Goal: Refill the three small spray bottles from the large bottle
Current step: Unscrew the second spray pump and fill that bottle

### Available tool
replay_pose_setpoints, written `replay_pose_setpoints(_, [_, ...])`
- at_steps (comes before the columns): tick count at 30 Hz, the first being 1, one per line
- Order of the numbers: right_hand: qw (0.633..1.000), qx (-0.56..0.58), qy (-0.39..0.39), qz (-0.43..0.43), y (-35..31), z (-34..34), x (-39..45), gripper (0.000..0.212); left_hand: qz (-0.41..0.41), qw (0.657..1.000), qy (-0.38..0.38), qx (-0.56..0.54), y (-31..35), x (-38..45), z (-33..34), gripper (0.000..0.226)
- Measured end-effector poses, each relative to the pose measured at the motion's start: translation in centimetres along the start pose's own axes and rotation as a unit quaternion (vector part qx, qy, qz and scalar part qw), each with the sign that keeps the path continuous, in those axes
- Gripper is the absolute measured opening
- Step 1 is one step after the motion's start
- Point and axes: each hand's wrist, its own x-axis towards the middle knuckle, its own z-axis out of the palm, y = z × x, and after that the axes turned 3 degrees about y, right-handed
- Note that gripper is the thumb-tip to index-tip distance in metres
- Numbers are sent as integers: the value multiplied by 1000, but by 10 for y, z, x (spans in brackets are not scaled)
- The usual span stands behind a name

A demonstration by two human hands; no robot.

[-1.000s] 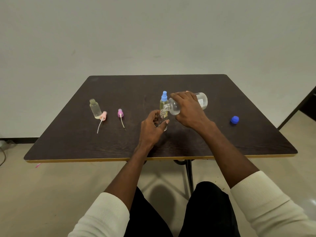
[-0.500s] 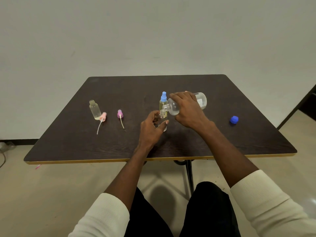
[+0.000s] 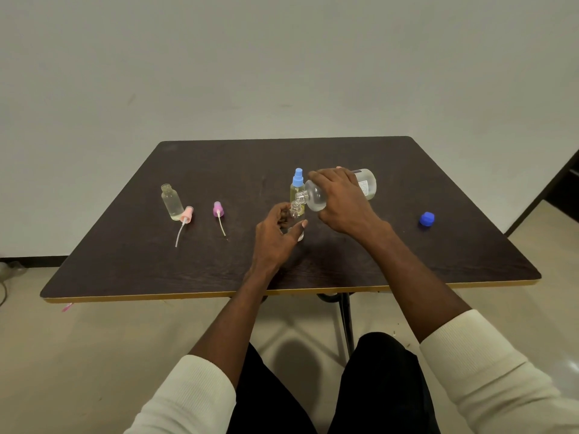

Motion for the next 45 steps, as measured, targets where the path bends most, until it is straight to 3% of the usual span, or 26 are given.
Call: replay_pose_setpoints(45, [1000,5,5,-4,1,-2,0,64,-6,1000,3,7,3,-1,1,44])
